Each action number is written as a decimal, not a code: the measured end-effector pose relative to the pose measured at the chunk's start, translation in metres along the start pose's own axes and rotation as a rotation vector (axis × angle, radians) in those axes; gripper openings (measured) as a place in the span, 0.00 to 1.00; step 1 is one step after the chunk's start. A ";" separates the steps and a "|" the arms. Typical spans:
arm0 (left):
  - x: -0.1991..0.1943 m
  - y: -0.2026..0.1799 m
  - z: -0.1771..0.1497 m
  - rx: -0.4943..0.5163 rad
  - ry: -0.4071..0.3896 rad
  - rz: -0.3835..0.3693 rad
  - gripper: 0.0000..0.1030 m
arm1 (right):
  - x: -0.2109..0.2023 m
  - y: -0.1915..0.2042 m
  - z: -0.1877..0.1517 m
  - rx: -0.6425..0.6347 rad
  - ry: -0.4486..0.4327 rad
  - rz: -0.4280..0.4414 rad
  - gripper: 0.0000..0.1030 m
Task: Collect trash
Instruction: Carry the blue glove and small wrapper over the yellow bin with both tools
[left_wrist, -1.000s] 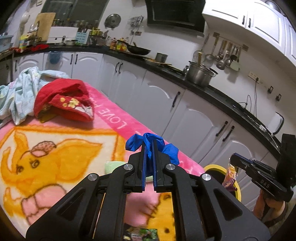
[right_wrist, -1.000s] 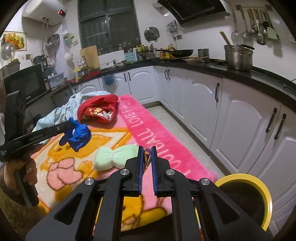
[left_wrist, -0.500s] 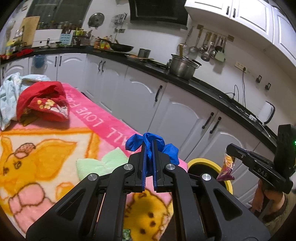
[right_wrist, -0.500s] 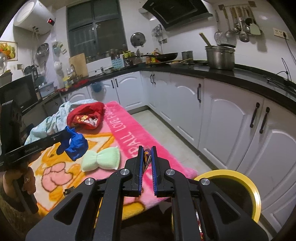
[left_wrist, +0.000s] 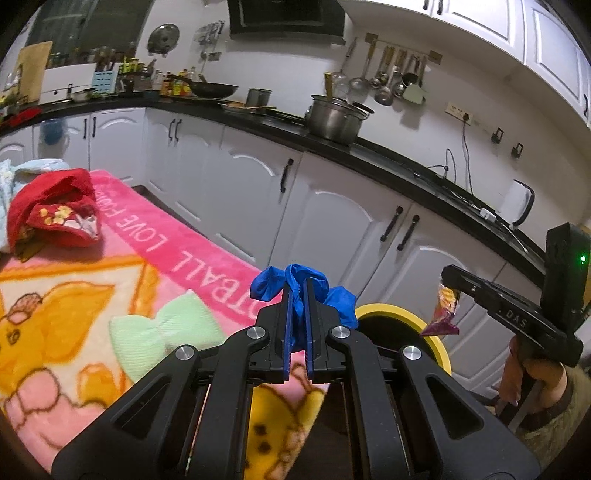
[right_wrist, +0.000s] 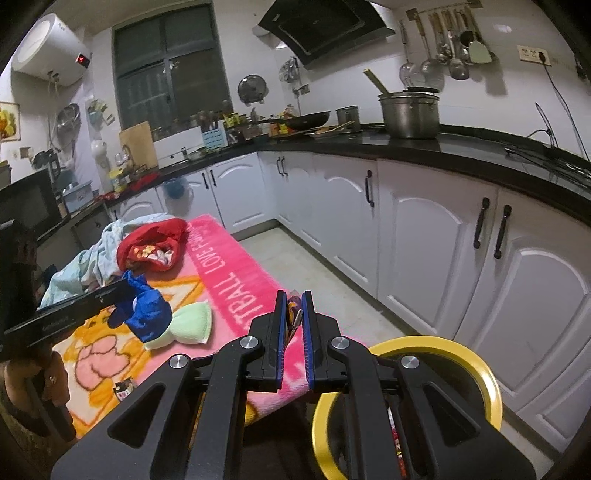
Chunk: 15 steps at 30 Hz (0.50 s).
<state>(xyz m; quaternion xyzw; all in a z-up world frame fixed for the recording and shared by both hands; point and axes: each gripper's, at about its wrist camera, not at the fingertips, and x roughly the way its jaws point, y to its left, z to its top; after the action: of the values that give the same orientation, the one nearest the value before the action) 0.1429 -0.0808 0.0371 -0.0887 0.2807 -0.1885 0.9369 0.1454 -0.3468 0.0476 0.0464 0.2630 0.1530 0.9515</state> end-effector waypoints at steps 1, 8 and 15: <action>0.002 -0.003 0.000 0.003 0.002 -0.004 0.02 | -0.001 -0.003 0.000 0.003 -0.003 -0.005 0.08; 0.015 -0.025 -0.001 0.034 0.013 -0.034 0.02 | -0.009 -0.023 -0.001 0.028 -0.016 -0.035 0.08; 0.034 -0.051 -0.004 0.070 0.036 -0.069 0.02 | -0.019 -0.047 -0.005 0.051 -0.024 -0.076 0.08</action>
<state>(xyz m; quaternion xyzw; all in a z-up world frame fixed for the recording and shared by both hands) 0.1515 -0.1411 0.0311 -0.0622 0.2874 -0.2322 0.9272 0.1400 -0.3971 0.0440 0.0626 0.2569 0.1095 0.9582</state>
